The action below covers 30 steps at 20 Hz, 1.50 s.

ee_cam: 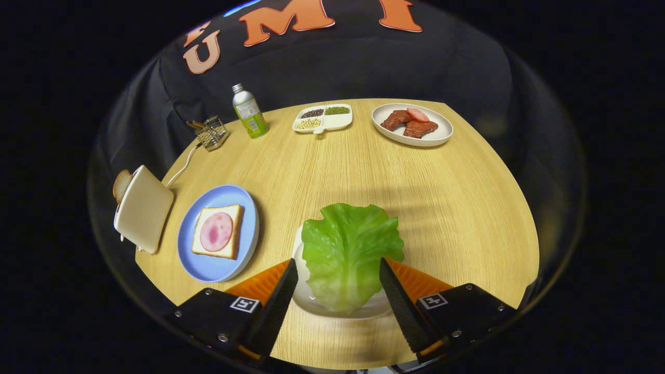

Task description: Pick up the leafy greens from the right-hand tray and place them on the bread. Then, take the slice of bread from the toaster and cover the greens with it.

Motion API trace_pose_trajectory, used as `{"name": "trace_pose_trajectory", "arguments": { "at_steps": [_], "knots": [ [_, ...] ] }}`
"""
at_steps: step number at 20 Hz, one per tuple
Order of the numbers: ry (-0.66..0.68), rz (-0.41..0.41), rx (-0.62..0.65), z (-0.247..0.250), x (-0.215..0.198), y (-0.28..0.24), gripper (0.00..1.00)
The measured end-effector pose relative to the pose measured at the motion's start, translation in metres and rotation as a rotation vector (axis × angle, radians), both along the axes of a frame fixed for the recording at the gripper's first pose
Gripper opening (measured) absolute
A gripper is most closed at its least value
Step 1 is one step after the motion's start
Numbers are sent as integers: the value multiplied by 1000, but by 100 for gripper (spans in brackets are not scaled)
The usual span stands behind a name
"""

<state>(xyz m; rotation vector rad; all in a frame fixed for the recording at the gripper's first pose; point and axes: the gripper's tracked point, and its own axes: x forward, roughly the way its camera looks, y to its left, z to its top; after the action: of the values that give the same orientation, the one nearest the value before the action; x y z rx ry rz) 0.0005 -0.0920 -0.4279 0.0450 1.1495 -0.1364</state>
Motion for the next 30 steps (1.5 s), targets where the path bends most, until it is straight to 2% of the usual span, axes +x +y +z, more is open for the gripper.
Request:
{"name": "trace_pose_trajectory", "arguments": {
  "at_steps": [8,12,16,19,21,23,30],
  "knots": [
    [108,-18,-34,-35,1,-4,92],
    [114,-22,-74,-38,2,-12,84],
    [103,-40,-75,-39,4,-17,64],
    [93,-50,-67,-39,5,-18,29],
    [91,-55,-33,-38,6,-13,20],
    [70,-70,-12,-34,11,-11,16],
    [-10,-33,21,-3,24,7,15]
  ]
}}
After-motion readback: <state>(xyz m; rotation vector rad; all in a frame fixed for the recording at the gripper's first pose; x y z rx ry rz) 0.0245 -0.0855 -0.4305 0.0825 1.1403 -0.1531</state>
